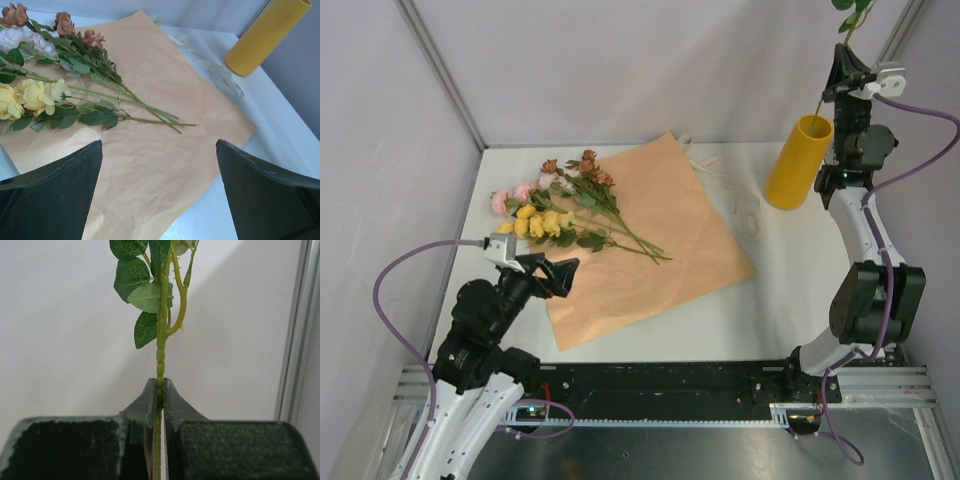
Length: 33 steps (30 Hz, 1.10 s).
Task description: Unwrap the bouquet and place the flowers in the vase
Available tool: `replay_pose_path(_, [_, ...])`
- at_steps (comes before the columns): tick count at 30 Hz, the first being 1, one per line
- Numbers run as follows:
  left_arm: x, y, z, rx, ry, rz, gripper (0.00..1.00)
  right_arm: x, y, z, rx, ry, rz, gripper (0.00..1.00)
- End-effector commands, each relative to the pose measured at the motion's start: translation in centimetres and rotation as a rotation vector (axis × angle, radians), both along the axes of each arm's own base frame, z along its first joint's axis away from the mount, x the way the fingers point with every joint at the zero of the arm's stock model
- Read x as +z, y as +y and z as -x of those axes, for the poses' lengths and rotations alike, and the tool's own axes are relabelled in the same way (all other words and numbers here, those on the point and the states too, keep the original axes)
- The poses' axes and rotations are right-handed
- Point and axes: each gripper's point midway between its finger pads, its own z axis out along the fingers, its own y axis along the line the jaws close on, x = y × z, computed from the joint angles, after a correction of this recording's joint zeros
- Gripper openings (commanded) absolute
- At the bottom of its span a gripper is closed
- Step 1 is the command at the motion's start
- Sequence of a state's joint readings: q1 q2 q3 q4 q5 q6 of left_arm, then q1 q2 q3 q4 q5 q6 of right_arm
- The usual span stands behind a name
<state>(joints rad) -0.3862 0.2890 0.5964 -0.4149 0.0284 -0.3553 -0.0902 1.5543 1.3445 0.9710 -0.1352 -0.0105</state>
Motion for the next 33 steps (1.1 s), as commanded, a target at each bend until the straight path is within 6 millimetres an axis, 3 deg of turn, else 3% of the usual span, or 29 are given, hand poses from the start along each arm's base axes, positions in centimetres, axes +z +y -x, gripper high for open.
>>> replay_pose_path(1, [0.6,0.5,0.1,0.013,-0.049,-0.022,1.0,4.7,-0.9,0.7,-0.033,-0.181,0.054,0.0])
replay_pose_path(5, [0.7,0.6,0.3,0.015,-0.058,-0.022,1.0,4.5,-0.7,-1.1,-0.008,-0.163,0.08,0.0])
replay_pose_path(9, [0.5,0.6,0.2,0.014,-0.051,-0.026,1.0,2.7,-0.7,-2.9,0.015,-0.118,0.084,0.0])
replay_pose_path(13, [0.3,0.5,0.1,0.015,-0.042,-0.028,1.0,-0.3,-1.0,-4.7,0.024,-0.054,0.071,0.0])
replay_pose_path(20, [0.3,0.5,0.1,0.014,-0.037,-0.028,1.0,-7.6,-3.0,-7.6,-0.036,0.118,-0.015,0.02])
replay_pose_path(25, [0.1,0.9,-0.1,0.039,-0.032,-0.029,1.0,-11.5,-2.9,-8.4,0.001,0.259,-0.084,0.07])
replay_pose_path(33, [0.1,1.0,-0.2,0.049,-0.025,-0.021,1.0,-14.7,-3.5,-7.5,-0.058,0.447,-0.179,0.27])
